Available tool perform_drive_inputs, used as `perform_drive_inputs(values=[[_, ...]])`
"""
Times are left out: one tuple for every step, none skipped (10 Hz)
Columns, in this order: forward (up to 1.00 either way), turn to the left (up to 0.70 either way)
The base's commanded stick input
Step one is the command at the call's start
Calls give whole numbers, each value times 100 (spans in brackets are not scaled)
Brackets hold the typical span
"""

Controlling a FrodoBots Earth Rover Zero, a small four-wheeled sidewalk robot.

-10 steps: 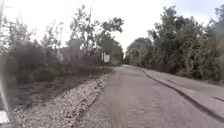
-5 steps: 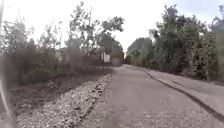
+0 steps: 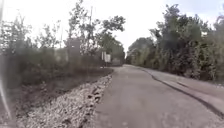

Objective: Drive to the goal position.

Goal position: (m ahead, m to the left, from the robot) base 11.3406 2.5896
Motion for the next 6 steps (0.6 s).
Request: perform_drive_inputs(values=[[70,-4],[70,0],[70,0],[70,0],[70,0],[70,0]])
